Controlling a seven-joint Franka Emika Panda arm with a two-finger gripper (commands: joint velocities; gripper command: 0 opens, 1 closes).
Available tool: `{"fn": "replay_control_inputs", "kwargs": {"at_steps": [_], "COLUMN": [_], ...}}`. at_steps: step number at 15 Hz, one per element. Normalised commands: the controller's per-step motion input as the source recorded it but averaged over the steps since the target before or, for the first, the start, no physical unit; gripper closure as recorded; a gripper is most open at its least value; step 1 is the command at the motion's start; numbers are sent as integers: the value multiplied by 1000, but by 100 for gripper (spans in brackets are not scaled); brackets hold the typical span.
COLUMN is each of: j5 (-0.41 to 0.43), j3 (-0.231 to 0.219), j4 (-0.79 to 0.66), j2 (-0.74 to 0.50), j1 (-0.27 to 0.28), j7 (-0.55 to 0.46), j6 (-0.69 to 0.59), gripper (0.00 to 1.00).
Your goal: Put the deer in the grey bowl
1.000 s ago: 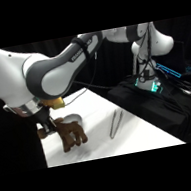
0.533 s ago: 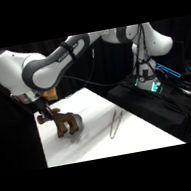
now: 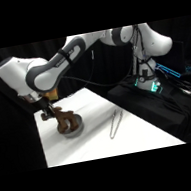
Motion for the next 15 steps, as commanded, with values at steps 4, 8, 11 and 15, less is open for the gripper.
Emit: {"fn": "replay_control_inputs", "kwargs": {"at_steps": [4,8,11,15], "j5": [73,63,46,52], "j3": [12,-14,-23,0], "j4": [-31,-137,-245,-334], "j2": [98,-97,-298,-494], "j1": [-34,-34,-14,-3], "j7": [15,-3,-38,-104], "j6": [221,168,86,-24], "gripper": [59,28,5,0]}}
